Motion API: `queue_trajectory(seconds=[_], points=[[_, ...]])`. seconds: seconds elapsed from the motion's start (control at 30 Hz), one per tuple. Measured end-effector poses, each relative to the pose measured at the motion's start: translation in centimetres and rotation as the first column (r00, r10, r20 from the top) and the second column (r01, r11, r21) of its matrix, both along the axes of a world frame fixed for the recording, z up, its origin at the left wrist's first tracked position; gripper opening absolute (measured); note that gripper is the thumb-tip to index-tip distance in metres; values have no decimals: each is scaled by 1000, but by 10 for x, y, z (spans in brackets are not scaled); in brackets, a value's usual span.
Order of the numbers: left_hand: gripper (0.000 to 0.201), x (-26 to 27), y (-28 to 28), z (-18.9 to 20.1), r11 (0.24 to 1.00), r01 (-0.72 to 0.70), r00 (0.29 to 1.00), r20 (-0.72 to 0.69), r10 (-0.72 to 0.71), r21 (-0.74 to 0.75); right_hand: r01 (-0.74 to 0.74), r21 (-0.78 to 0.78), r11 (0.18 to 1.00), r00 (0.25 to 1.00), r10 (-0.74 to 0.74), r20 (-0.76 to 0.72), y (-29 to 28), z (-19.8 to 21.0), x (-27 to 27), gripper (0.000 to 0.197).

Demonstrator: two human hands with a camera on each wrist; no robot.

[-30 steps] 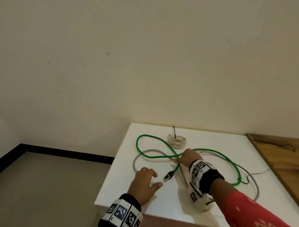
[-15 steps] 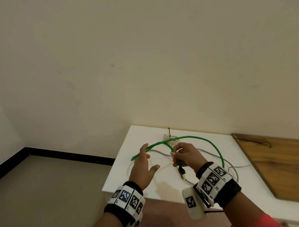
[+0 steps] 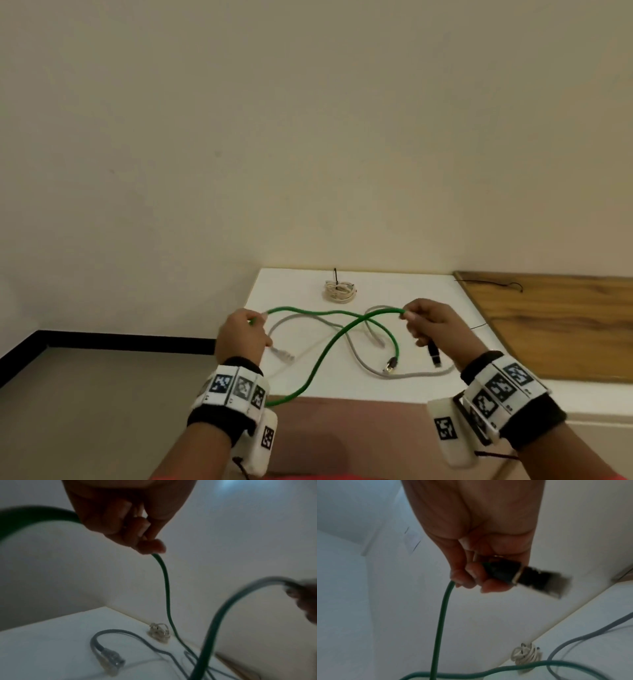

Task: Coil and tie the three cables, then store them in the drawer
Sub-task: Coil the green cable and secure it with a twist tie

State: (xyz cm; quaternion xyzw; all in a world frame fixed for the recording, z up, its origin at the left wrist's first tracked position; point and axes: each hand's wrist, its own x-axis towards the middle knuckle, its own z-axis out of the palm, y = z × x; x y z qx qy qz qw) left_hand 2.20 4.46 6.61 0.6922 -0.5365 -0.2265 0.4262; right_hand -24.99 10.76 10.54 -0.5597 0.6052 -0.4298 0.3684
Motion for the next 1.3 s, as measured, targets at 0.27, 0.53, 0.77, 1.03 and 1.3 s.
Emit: queue_trajectory(seconds=[0.27,0.53,0.77,1.03,1.3], points=[[30,47,-9,-9,960,-133,629,-727,274,247,18,137,990,949,-60,309,33,7,-23,28],[26,-6,48,11,936,338,864,-361,-351,-99,-218,161,963,817,90,569,50,19,13,23],[16,-61,68,16,682,707,663,-161,-731,-188,-405,67,912,582,201,788,64,27,40,26],[23,-64,75,-5,678,731,665,-140,-734,-82,-110,-277,955,280,297,913,57,22,37,22],[30,-71,88,-17,633,767,534,441,-721,106,-1,-304,953,608,242,757,45,0,42,24]])
